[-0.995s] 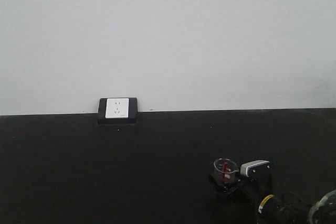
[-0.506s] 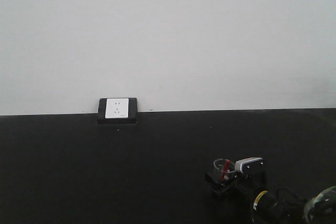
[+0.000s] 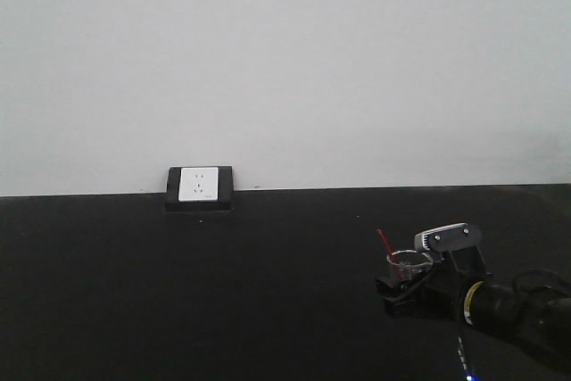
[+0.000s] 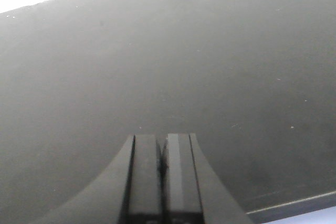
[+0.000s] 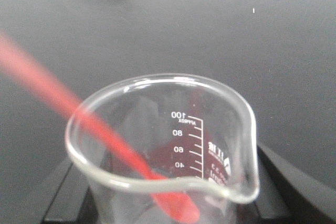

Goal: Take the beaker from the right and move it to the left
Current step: 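Close the right gripper around the beaker's base, then lift the beaker with the right gripper and pull it toward the robot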

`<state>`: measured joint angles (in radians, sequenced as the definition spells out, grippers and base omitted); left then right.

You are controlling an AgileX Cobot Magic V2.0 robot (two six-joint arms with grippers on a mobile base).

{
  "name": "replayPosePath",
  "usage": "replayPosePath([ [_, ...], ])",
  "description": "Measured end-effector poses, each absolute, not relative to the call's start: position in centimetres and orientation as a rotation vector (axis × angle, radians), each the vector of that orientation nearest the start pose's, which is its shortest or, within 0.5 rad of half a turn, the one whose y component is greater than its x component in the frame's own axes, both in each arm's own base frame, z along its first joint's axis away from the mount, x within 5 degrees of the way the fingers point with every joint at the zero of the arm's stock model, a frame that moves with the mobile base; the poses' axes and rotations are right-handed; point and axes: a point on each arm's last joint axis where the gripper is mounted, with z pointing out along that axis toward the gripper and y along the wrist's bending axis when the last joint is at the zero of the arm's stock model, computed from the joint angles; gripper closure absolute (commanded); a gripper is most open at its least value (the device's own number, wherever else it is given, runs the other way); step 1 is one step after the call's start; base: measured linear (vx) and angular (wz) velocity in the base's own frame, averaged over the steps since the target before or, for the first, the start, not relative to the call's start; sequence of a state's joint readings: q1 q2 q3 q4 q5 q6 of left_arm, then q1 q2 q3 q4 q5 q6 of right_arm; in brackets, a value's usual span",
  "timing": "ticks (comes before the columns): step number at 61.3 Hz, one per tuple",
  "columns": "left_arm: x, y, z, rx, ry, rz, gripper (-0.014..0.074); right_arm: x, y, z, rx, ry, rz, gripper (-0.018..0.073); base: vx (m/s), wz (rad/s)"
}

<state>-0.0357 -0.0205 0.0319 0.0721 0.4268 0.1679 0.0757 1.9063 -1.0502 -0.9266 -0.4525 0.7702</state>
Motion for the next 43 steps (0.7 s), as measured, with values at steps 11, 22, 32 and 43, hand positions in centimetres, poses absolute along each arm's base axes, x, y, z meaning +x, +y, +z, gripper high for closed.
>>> replayPosePath([
  [11, 5.1, 0.1, 16.5, 0.238, 1.909, 0.161, 0.0603, 35.8, 5.7, 22.0, -0.371, 2.001, 0.328, 0.0564, 0.00, 0.00],
  [22, 5.1, 0.1, 16.5, 0.238, 1.909, 0.161, 0.0603, 31.4, 4.8, 25.2, -0.319, 1.993, 0.268, 0.0564, 0.00, 0.00],
  [32, 5.1, 0.1, 16.5, 0.238, 1.909, 0.161, 0.0603, 26.3, 4.3, 27.5, -0.299, 1.936, 0.262, 0.0564, 0.00, 0.00],
  [43, 5.1, 0.1, 16.5, 0.238, 1.909, 0.161, 0.0603, 22.3, 3.9, 28.3, -0.276, 1.886, 0.263, 0.0564, 0.00, 0.00],
])
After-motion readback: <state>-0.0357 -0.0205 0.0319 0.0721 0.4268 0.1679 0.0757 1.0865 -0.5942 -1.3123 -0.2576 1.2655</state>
